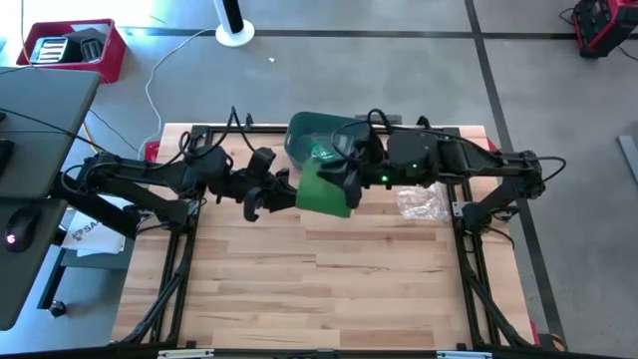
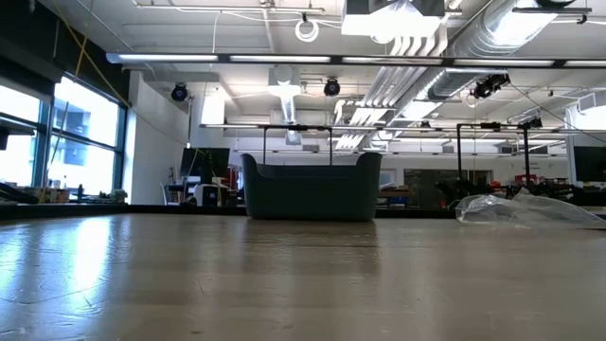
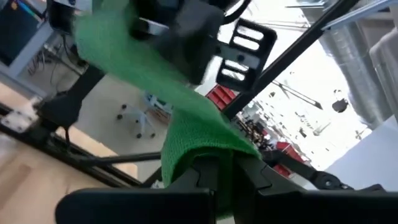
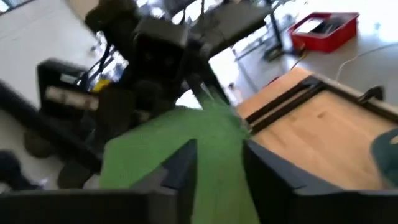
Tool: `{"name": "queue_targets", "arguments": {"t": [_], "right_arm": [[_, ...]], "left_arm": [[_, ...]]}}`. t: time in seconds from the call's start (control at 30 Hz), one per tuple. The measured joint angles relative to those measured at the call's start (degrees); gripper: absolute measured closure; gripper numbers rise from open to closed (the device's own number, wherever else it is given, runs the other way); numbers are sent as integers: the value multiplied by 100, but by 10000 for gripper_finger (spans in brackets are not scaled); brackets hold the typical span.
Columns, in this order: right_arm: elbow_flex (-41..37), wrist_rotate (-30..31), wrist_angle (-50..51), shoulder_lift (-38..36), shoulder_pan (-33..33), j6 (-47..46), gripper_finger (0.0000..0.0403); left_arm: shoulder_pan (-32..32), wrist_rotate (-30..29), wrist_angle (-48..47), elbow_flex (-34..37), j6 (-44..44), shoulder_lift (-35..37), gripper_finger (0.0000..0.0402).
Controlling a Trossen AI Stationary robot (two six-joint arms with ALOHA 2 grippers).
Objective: Roll bandage
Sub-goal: Roll the green bandage
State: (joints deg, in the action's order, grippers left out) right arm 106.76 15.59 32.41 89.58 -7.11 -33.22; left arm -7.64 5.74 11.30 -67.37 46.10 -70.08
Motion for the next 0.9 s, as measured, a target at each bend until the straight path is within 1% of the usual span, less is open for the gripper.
{"name": "queue_targets", "arguments": {"t": [0.13,0.23,0.37,0.5,0.6,0.7,0.73,0.83,0.9], "right_arm": [[0,-313,95,-40,4,-197,233],[0,-361,448,-217,2,-672,215],[0,-360,702,-516,-1,-711,214],[0,-386,335,-794,-39,-521,215],[9,-661,-61,-820,22,-386,215],[1,-1228,-372,-733,73,-94,215],[-4,-1313,-424,-728,42,40,215],[-2,-1197,-666,-770,-234,436,215],[-2,-910,-729,-813,-466,853,215]], "left_arm": [[38,21,-152,1,303,0,394],[49,-4,-148,4,360,0,394],[52,-22,-148,4,385,0,394],[52,-23,-111,4,360,0,394],[52,-26,-113,4,172,0,394],[52,-26,-113,4,-178,0,394],[52,-26,-116,4,-309,15,394],[52,-54,-112,4,-617,86,394],[52,-145,-115,4,-858,170,394]]}}
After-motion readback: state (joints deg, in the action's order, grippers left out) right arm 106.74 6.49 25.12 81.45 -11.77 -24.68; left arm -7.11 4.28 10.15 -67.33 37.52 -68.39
